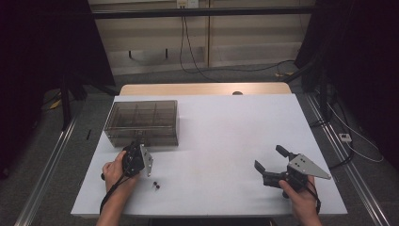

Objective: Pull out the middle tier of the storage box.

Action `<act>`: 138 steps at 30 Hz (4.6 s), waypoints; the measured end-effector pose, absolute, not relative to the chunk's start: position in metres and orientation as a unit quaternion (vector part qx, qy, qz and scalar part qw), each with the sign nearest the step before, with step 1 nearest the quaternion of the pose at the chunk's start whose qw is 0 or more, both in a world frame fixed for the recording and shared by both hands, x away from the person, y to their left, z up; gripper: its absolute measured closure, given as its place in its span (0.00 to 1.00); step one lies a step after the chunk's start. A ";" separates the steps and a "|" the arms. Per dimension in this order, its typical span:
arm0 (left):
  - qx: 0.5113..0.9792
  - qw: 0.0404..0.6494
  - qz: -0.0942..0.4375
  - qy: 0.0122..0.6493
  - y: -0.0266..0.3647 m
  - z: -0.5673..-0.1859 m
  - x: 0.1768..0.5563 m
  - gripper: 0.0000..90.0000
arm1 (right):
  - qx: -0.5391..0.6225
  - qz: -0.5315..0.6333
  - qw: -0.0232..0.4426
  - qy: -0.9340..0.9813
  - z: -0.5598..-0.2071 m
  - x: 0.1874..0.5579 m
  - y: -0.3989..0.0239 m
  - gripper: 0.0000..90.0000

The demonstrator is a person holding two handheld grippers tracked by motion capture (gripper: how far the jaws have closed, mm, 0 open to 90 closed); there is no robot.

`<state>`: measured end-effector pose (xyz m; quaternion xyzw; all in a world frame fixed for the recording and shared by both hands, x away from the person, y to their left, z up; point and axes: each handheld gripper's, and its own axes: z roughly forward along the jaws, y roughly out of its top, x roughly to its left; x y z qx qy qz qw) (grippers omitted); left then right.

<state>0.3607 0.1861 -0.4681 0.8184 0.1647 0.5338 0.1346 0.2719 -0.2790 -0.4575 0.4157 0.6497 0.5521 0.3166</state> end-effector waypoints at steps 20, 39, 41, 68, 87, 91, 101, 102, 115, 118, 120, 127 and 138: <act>0.812 0.123 0.553 0.137 0.187 -0.475 0.371 0.88 | 0.414 0.552 0.317 0.651 -0.458 0.272 -0.279 0.03; 0.815 0.105 0.563 0.092 0.188 -0.475 0.372 0.89 | 0.413 0.551 0.318 0.651 -0.457 0.272 -0.280 0.03; 0.815 0.108 0.562 0.092 0.188 -0.474 0.372 0.89 | 0.414 0.551 0.318 0.651 -0.457 0.273 -0.280 0.03; 0.809 0.114 0.571 0.085 0.189 -0.476 0.363 0.90 | 0.416 0.548 0.318 0.652 -0.458 0.273 -0.279 0.03; 0.812 0.114 0.563 0.100 0.191 -0.475 0.350 0.90 | 0.416 0.547 0.320 0.652 -0.458 0.273 -0.280 0.03; 0.813 0.126 0.558 0.107 0.193 -0.474 0.350 0.89 | 0.416 0.547 0.319 0.653 -0.458 0.273 -0.280 0.03; 0.809 0.174 0.542 0.146 0.199 -0.470 0.348 0.75 | 0.416 0.547 0.320 0.652 -0.458 0.273 -0.280 0.03; 0.805 0.190 0.540 0.154 0.199 -0.471 0.348 0.74 | 0.416 0.547 0.320 0.652 -0.458 0.273 -0.280 0.03; 0.788 0.311 0.461 0.264 0.205 -0.457 0.350 0.54 | 0.419 0.548 0.318 0.650 -0.459 0.273 -0.279 0.03; 0.782 0.327 0.451 0.277 0.208 -0.455 0.350 0.51 | 0.419 0.549 0.318 0.650 -0.459 0.273 -0.279 0.03; 0.776 0.342 0.445 0.288 0.210 -0.453 0.349 0.51 | 0.418 0.548 0.318 0.651 -0.459 0.273 -0.280 0.03; 0.768 0.385 0.409 0.307 0.215 -0.448 0.351 0.43 | 0.418 0.549 0.317 0.651 -0.458 0.273 -0.279 0.03; 0.766 0.436 0.336 0.332 0.223 -0.435 0.357 0.31 | 0.419 0.549 0.318 0.650 -0.459 0.273 -0.279 0.03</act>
